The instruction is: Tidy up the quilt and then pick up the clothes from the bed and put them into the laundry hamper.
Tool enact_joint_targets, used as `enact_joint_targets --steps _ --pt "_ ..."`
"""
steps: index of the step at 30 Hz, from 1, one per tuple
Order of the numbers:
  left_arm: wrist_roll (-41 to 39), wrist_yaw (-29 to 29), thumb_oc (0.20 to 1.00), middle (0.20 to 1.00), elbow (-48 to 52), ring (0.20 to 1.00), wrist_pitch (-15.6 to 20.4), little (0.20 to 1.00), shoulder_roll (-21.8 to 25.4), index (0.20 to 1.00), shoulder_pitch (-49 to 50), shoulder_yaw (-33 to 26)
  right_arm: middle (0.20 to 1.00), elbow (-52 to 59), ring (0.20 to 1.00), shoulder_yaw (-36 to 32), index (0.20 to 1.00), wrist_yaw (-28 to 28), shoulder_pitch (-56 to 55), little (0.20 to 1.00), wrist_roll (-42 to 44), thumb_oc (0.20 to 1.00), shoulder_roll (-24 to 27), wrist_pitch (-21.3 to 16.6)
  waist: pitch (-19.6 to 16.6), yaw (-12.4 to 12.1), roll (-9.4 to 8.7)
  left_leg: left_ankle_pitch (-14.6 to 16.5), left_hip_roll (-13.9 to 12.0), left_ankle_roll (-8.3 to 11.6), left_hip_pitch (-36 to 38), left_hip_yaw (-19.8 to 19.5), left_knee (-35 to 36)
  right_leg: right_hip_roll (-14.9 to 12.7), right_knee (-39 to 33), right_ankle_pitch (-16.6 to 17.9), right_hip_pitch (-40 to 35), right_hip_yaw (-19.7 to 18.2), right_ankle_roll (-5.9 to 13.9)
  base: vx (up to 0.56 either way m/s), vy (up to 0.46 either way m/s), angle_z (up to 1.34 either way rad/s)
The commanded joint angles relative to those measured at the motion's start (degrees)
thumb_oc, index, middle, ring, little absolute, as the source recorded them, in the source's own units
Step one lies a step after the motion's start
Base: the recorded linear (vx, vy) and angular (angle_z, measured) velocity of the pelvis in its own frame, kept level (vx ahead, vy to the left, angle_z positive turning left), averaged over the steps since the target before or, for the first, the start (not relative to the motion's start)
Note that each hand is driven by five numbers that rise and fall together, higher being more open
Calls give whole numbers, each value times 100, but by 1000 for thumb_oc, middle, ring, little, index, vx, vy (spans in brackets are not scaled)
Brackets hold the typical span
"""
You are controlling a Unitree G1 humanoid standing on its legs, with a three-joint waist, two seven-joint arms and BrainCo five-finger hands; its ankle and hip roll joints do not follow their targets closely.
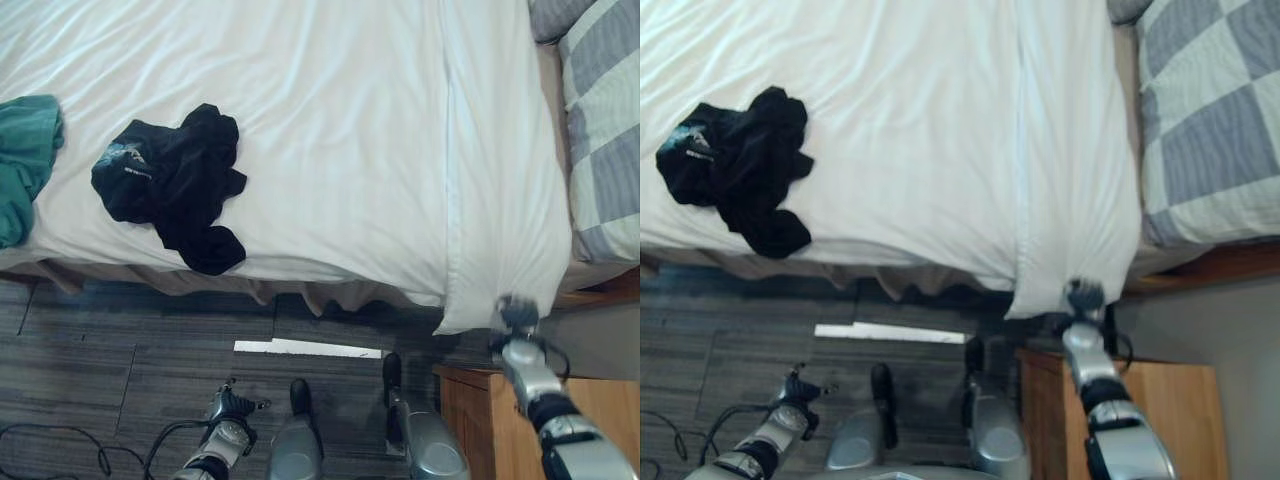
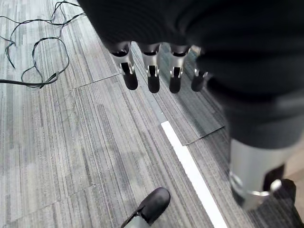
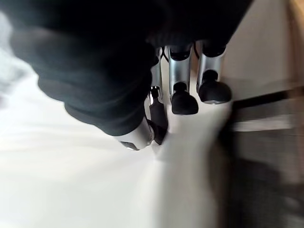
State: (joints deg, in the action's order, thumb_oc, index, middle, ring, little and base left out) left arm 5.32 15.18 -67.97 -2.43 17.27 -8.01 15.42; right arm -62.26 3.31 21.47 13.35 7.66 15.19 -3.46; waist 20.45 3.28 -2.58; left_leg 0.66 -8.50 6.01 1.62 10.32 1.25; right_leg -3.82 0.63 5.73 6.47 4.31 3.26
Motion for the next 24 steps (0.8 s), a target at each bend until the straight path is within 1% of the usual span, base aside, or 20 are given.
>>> enact_joint_targets --steps 1,2,4,6,7,9,11,12,13,14,15,16,17,18,19,20,21,22,23,24 --pt "366 -82 1000 1000 -373 1000 -25 1000 32 1000 142 1 200 -579 200 170 200 -391 -1130 200 32 200 -133 477 -545 299 -30 365 -90 0 -418 -104 -587 -566 738 -1016 54 -221 706 118 218 -25" --pt "524 -178 1000 1000 -351 1000 12 1000 10 1000 190 99 1000 -852 1000 179 1000 -571 -1346 1000 -48 1000 -207 547 -684 331 -28 270 19 -38 -185 -85 -188 -624 646 -866 -46 -198 818 101 195 -29" --pt "596 -220 1000 1000 -338 1000 11 1000 3 1000 203 124 1000 -907 1000 259 1000 -685 -1372 1000 -173 1000 -277 629 -721 385 -65 192 115 -60 47 7 186 -707 719 -545 2 -268 997 35 154 -13" --pt "616 -216 1000 1000 -327 1000 33 1000 -5 1000 198 151 1000 -925 1000 338 1000 -700 -1339 1000 -257 1000 -311 639 -687 356 -54 143 122 -85 104 62 285 -749 808 -443 80 -311 1083 -47 104 -14" --pt "662 -212 1000 1000 -317 1000 42 1000 16 1000 187 186 1000 -900 1000 405 1000 -713 -1314 1000 -308 1000 -348 613 -675 338 -19 105 123 -92 87 43 328 -732 887 -523 119 -297 1066 -122 153 -33" --pt "629 -217 1000 1000 -240 1000 81 1000 93 1000 67 253 1000 -836 1000 689 1000 -757 -1209 1000 -432 1000 -394 532 -675 320 92 33 218 -176 -37 2 352 -310 1071 -906 70 -472 845 -76 119 -10" --pt "578 -175 1000 1000 -214 1000 111 1000 91 1000 -33 202 1000 -750 1000 1001 1000 -797 -1108 1000 -753 1000 -392 525 -628 197 49 175 402 -179 -197 15 -25 -374 614 -1068 -257 -78 656 35 1 3" --pt "578 -176 1000 1000 -212 1000 109 1000 92 1000 -32 199 1000 -753 1000 1003 1000 -797 -1105 1000 -755 1000 -394 523 -623 229 50 199 402 -179 -221 -17 -72 -379 595 -1067 -281 -45 656 -84 16 2" --pt "579 -187 1000 1000 -41 1000 182 1000 89 1000 -133 266 1000 -672 1000 1319 1000 -864 -932 1000 -1113 1000 -232 509 -382 42 42 -25 522 241 -1084 -152 -1517 -472 177 -1205 -601 3 438 -103 28 19" --pt "580 -188 1000 1000 -40 1000 180 1000 90 1000 -139 263 1000 -675 1000 1318 1000 -865 -924 1000 -1114 1000 -232 508 -400 70 60 -8 507 243 -1157 -185 -1584 -456 164 -1188 -581 33 434 -249 129 81" --pt "538 -136 1000 1000 68 1000 231 1000 70 1000 -176 294 1000 -617 1000 1668 1000 -780 -582 1000 -1522 1000 -51 525 -218 -94 131 -623 425 873 -1688 -353 -2312 -532 -26 -1181 -638 131 390 -153 100 116" --pt "538 -136 1000 1000 69 1000 230 1000 69 1000 -177 291 1000 -620 1000 1669 1000 -780 -577 1000 -1522 1000 -51 524 -223 -83 137 -618 422 874 -1707 -365 -2328 -527 -29 -1179 -634 142 388 -165 202 111" --pt "638 -106 1000 1000 154 1000 270 1000 80 1000 -71 340 1000 -569 1000 1775 1000 -769 -535 1000 -1648 1000 -44 549 -247 -123 156 -583 212 874 -1675 -378 -2266 -614 -93 -1138 -653 225 444 28 313 51" --pt "803 -50 1000 1000 329 1000 324 1000 -50 1000 131 424 1000 -479 1000 1788 1000 -776 -563 1000 -1646 1000 -117 556 -357 -151 144 -283 -269 610 -1398 -340 -1871 -878 -119 -1033 -640 294 603 73 483 8" --pt "836 10 1000 1000 344 1000 332 1000 -138 1000 171 462 1000 -440 1000 1761 1000 -805 -594 1000 -1642 1000 -156 566 -441 -134 100 -194 -619 584 -1172 -335 -1516 -1096 -128 -969 -648 304 748 136 581 -5" --pt "842 76 1000 1000 320 1000 320 1000 -163 1000 204 426 1000 -404 1000 1728 1000 -807 -630 1000 -1631 1000 -173 560 -530 -110 96 -240 -922 555 -1068 -392 -1140 -1264 -124 -912 -609 282 869 161 799 -4" --pt "820 168 1000 1000 288 1000 330 1000 -152 1000 203 349 1000 -365 1000 1654 1000 -811 -757 1000 -1618 1000 -160 536 -647 -96 114 -614 -1476 671 -937 -451 -493 -1608 -191 -792 -562 318 1126 126 626 2" --pt "819 168 1000 1000 289 1000 330 1000 -153 1000 212 352 1000 -361 1000 1656 1000 -811 -768 1000 -1619 1000 -158 536 -652 -90 118 -637 -1480 681 -900 -445 -437 -1602 -207 -796 -587 333 1126 104 712 17" --pt "820 211 1000 1000 274 1000 310 1000 -105 1000 180 326 1000 -385 1000 1593 1000 -847 -881 1000 -1599 1000 -122 530 -700 -82 155 -881 -1778 769 -950 -433 -307 -1789 -241 -733 -584 364 1174 42 277 25" --pt "820 213 1000 1000 274 1000 309 1000 -108 1000 188 333 1000 -380 1000 1591 1000 -850 -895 1000 -1600 1000 -119 529 -711 -68 171 -898 -1791 784 -936 -447 -267 -1772 -257 -742 -610 394 1174 33 280 28"
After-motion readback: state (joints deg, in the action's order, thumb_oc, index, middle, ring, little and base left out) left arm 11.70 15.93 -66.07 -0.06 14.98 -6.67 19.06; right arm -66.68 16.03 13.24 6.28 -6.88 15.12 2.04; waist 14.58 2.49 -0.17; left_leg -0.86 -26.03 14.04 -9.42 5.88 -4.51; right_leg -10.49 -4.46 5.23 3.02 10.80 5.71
